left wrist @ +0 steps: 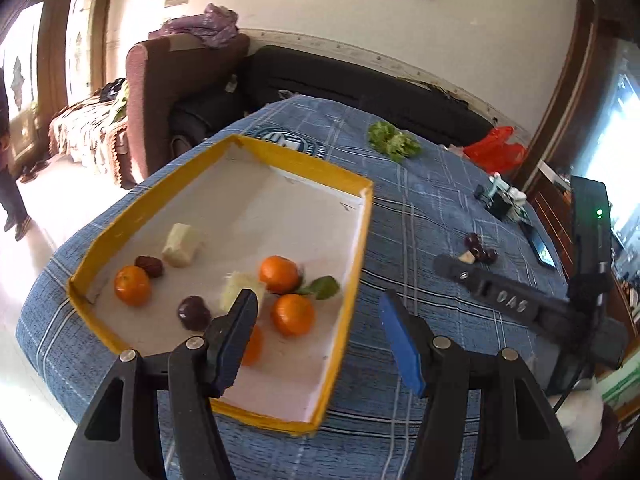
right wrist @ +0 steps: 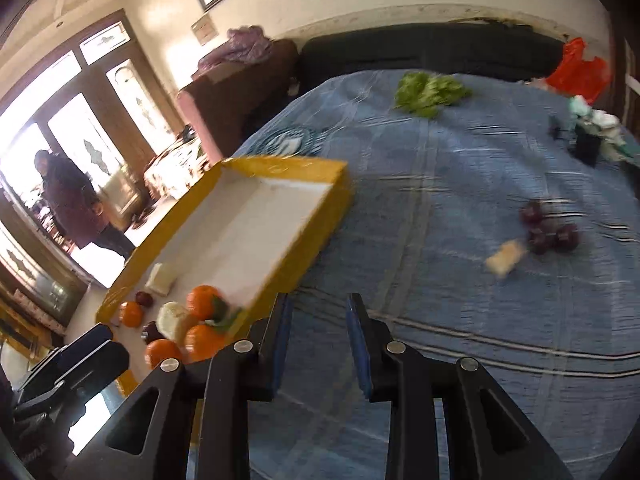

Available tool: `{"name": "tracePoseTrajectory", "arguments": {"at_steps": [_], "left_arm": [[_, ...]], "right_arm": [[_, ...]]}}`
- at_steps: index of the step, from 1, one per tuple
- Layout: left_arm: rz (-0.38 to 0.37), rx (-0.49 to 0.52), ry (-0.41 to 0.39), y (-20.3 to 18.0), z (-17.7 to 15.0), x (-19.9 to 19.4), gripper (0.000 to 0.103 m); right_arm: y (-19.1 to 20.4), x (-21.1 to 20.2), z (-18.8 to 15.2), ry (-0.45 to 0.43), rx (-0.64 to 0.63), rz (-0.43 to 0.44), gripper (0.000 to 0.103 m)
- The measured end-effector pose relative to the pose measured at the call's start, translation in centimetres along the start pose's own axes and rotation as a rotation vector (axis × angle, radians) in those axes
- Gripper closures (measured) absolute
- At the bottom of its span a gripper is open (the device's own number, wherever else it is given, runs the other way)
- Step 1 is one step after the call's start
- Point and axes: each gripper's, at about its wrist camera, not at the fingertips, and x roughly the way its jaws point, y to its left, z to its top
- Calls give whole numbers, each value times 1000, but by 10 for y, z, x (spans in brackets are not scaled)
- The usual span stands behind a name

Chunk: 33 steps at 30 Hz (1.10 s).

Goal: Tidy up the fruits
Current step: 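Grasp the small white cube with the left gripper while the right gripper grasps a dark plum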

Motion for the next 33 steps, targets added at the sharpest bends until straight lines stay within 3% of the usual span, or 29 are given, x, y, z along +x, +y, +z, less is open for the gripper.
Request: {"name": "tracePoseTrajectory", "arguments": {"at_steps": [7,14,24,33], "left_arm": [[55,152,14,-56,-5,14,40],[50,255,50,-96,-12,32,38],[-96,274,127,-136,4,79,38],[-128,343,114,-165,15,123,38]], "right_arm": [[-87,-35,2,-46,91,-132,71],[-139,-53,8,-78,164,-177,70],[-222,-34,41,-113,336,-133,66],[-226,13,40,-36,314,-88,63]]}}
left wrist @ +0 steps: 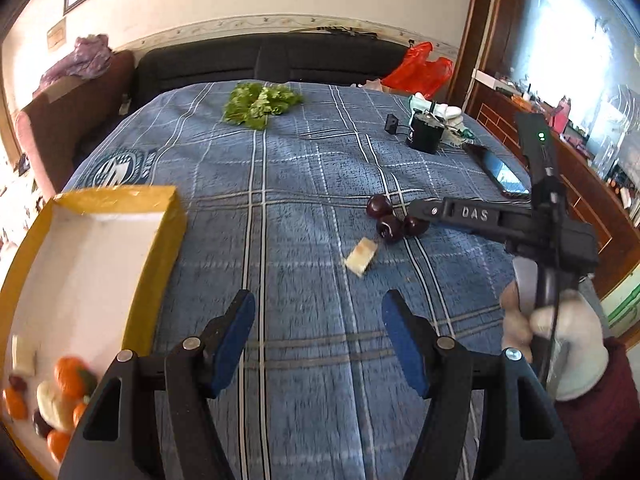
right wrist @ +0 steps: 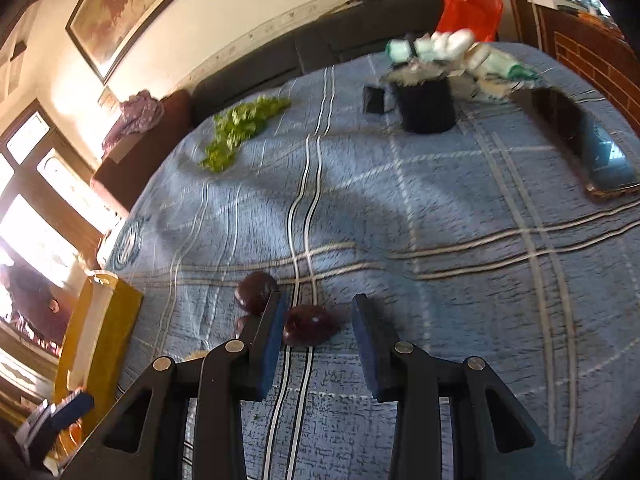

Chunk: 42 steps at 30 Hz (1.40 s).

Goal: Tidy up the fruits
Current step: 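Grasp the small white cube with the left gripper while the right gripper grasps a dark plum, then carry the white cube and plum over the tray and open both grippers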

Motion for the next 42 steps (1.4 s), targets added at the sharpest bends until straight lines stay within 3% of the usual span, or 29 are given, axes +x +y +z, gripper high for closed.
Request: {"name": "tracePoseTrajectory", "arguments": {"at_steps": [6,9,17,18,21,25,29,36,42], "left_arm": [[-29,-9,27,0,14,37,39],[-44,-2,33,-3,20,49,39],[-50,108,53,-27,24,74,39],[-49,116,56,-29,23,76,46],[-48,116,90,-31,22,83,86],[-33,94,78,-28,20,77,86],[-27,52,49,-20,20,55,86],[-17,-87,-43,33,15,-35,86],[108,-166,-110,103,4,-111,86]], "right_arm": [[9,7,-4,14,-67,2,60],[9,6,-4,16,-71,28,72],[-4,1,0,22,8,96,72],[-5,-2,0,17,16,105,72],[-8,-4,2,15,43,142,72],[-10,-7,3,18,77,183,72],[-7,-10,1,11,75,191,72],[13,-24,-2,3,42,250,72],[54,-45,-15,-14,-54,281,72]]}}
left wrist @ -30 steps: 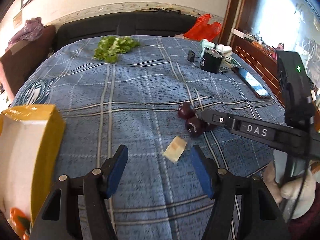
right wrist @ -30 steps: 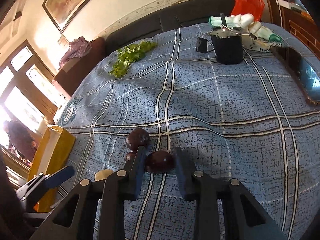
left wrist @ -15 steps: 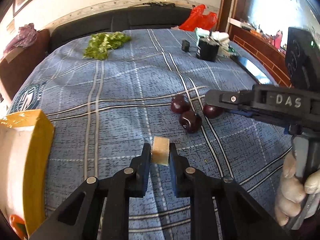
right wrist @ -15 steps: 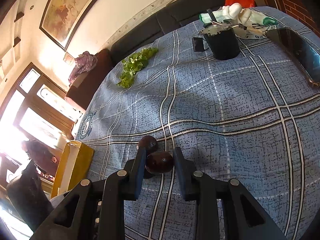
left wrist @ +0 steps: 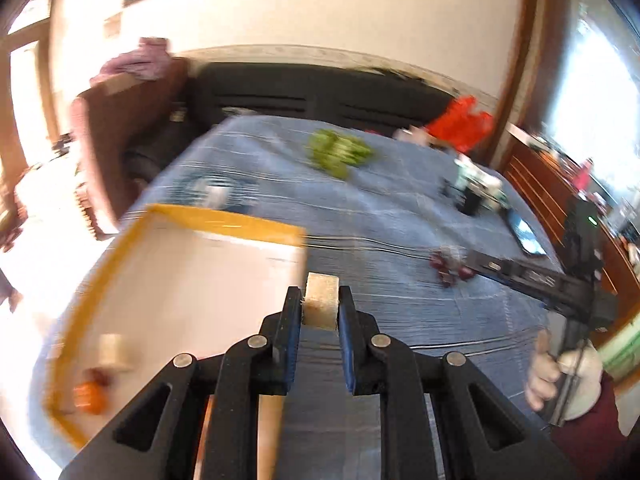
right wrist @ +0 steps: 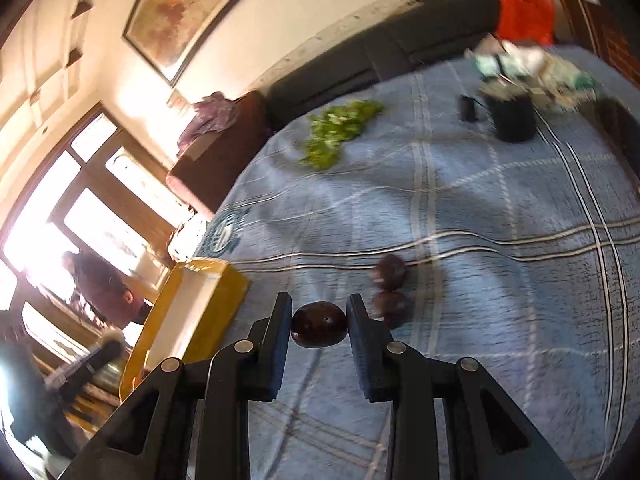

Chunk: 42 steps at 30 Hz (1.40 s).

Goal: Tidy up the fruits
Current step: 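Carry the white cube and plum over the tray and open both grippers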

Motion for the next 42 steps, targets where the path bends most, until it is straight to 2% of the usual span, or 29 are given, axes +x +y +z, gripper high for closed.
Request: {"name": "tracePoseTrajectory", "arguments": {"at_steps": [4,10,15,19,27,30,33,37,42], "left_arm": [[122,-59,-1,57,2,-17,86],[163,-110,77,106,-7,9,86],[183,-135,135,126,-8,54,86],[171,-172,186,142,-11,83,86],[175,-168,202,143,-16,98,85],[171,-176,205,143,-17,99,73],[183,-177,189,143,-16,93,68],[173,-199,164,143,-16,78,53],[169,-234,132,146,-16,58,52]], "right_arm": [[57,6,-16,39,-60,81,71],[146,41,-46,145,-182,163,71],[194,77,-79,241,-245,184,71],[217,100,-102,304,-290,188,71],[232,118,-135,358,-439,117,71],[233,123,-145,369,-474,107,71],[234,126,-153,385,-497,101,69],[235,128,-153,380,-501,93,69],[235,114,-145,351,-503,91,64]]}}
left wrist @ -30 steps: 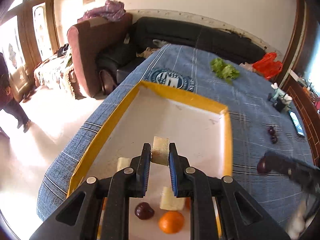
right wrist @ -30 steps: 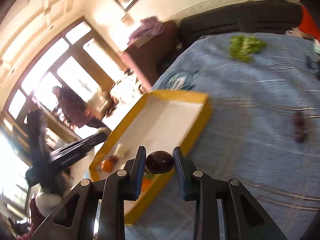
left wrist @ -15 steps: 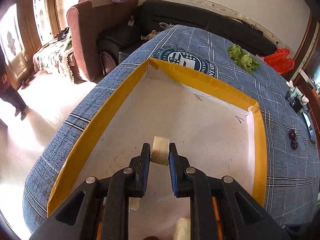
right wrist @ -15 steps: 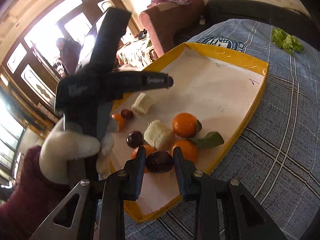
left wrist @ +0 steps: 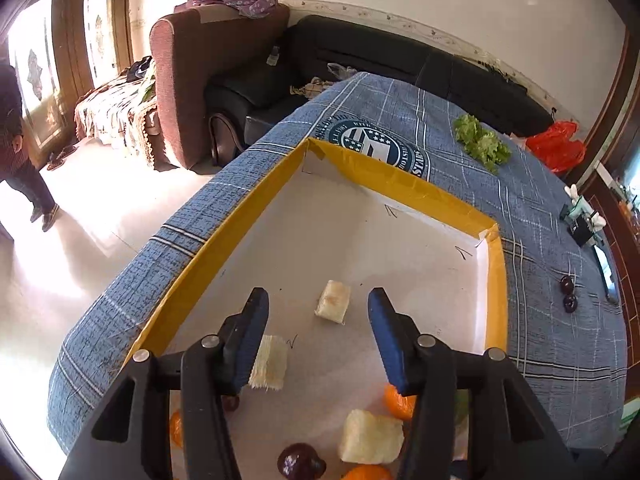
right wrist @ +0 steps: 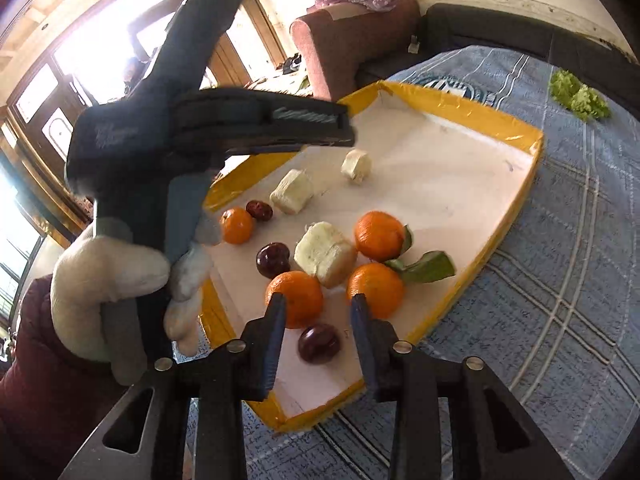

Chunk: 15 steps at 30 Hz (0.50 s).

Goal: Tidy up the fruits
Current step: 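Carry the white cube and plum over the tray and open both grippers, then move both grippers to the remaining plums and grasp one with the right gripper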

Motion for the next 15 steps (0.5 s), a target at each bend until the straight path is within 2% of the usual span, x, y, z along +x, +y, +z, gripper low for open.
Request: {"name": "tracePoseTrajectory", "arguments": {"at_steps": [2,4,7,9,11,15], "left_arm": [[-2,-21,-11,1,-4,-11,48],[7,-24,-26,-1,-8,-22,38],[51,-7,-59,-13,-20,-42,23],[81,15,-93,-24,-29,-56,18],[106,53,-141,-38,-42,-74,17],[184,118,-179,-62,-62,-96,17]], "right_arm": [[1,-12,-4,-15,10,-4,62],[-5,-24,-6,-36,30,-14,60],[-12,-40,-10,-58,68,-23,57],[-19,-48,-13,-73,95,-32,57],[-27,-57,-18,-86,120,-46,57],[-41,-72,-28,-104,174,-66,55]]}}
